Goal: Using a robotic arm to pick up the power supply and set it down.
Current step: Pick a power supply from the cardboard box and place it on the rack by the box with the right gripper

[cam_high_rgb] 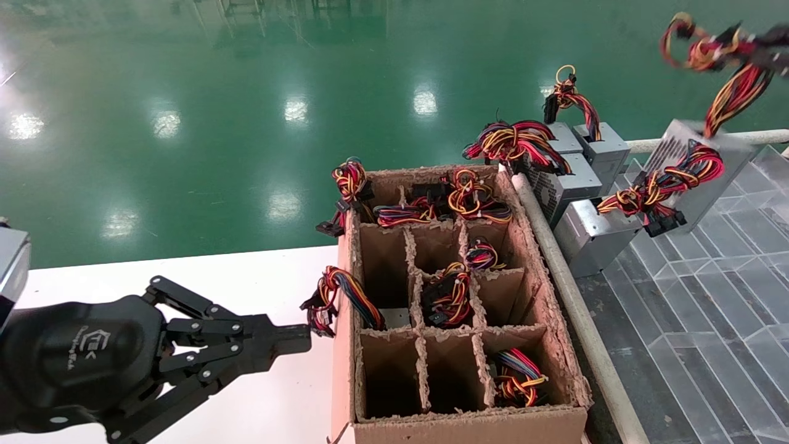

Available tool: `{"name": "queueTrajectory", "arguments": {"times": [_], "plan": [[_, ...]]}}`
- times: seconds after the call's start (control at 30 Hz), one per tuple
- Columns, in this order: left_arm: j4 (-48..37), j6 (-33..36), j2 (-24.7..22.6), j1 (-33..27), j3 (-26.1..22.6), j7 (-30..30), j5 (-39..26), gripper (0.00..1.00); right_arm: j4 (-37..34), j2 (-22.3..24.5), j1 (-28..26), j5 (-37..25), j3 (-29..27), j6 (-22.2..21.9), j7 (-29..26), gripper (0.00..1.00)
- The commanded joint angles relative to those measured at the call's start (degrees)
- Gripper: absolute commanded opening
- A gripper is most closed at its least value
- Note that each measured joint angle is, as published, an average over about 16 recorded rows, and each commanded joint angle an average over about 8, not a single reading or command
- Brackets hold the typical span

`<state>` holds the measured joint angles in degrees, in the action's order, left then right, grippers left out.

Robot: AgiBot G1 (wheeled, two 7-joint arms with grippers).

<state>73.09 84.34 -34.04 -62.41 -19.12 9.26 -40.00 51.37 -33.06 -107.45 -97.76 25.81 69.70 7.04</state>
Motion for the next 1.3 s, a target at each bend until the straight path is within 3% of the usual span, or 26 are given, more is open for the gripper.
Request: {"name": "queueTrajectory", "arguments": {"times": [0.03,0.4,0.8,1.3], "plan": [[0.00,0.00,0.00,0.00,0.00,0.00,0.00,0.00,0.33,0.51,1.38,0.68,-0.11,0.19,-0.24,0.00],[0.00,-0.01,0.01,0.00,-0.02,-0.01,0.01,0.00,-0.95,-1.18,6.26,1.95,0.09,-2.18,-0.60,0.00],[0.00,-0.01,0.01,-0.01,-0.03,-0.01,0.02,0.00,-3.38,-2.58,6.63,0.31,-0.11,-7.05,-1.13,0.00],[0.00,-0.02,0.02,-0.01,-0.05,-0.02,0.03,0.00,-1.01,-2.37,7.68,0.02,0.16,-6.80,-4.40,0.00]]}}
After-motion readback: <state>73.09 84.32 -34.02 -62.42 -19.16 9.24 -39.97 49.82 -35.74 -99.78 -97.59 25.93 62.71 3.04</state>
